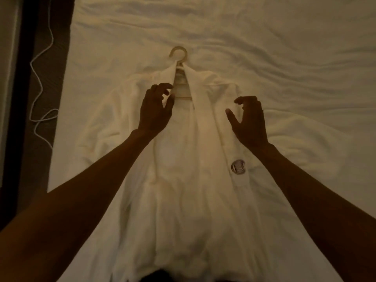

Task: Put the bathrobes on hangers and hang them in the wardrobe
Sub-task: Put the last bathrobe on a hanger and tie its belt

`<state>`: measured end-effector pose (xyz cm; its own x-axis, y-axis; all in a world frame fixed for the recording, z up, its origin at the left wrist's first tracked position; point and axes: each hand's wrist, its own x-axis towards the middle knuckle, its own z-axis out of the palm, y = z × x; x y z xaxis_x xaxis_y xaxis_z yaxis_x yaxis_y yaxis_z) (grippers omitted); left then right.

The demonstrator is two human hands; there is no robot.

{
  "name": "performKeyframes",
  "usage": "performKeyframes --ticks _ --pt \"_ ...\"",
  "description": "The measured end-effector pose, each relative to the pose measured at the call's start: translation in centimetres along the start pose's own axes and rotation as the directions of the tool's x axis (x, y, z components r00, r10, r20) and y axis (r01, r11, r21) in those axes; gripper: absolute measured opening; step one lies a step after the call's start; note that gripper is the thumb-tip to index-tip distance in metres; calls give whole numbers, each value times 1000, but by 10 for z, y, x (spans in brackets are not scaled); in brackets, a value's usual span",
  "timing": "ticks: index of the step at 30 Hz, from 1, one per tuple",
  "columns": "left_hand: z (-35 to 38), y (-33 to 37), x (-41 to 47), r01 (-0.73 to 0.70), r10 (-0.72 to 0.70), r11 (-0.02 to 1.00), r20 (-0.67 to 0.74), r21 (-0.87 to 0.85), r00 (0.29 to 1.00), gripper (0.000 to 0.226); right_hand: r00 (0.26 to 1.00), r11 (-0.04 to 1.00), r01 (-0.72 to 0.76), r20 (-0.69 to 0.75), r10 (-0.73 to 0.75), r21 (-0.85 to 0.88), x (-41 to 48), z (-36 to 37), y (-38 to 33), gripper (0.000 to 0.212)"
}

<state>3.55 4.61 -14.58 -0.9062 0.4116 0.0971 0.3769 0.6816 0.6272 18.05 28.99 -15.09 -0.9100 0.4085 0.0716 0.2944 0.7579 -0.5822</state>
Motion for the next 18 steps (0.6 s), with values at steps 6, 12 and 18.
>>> performKeyframes --ticks 6,12,18 --pt "-49 3 -126 168 -167 986 -13 19 986 28 987 991 -94 142 81 90 -119 -10 -27 26" --pt "-93 -31 -250 432 -480 863 157 262 863 55 907 944 -325 265 329 -58 -230 -13 -34 44" --pt "-107 -59 -313 442 -530 844 348 304 773 49 643 730 -644 354 679 -231 -303 -6 -41 69"
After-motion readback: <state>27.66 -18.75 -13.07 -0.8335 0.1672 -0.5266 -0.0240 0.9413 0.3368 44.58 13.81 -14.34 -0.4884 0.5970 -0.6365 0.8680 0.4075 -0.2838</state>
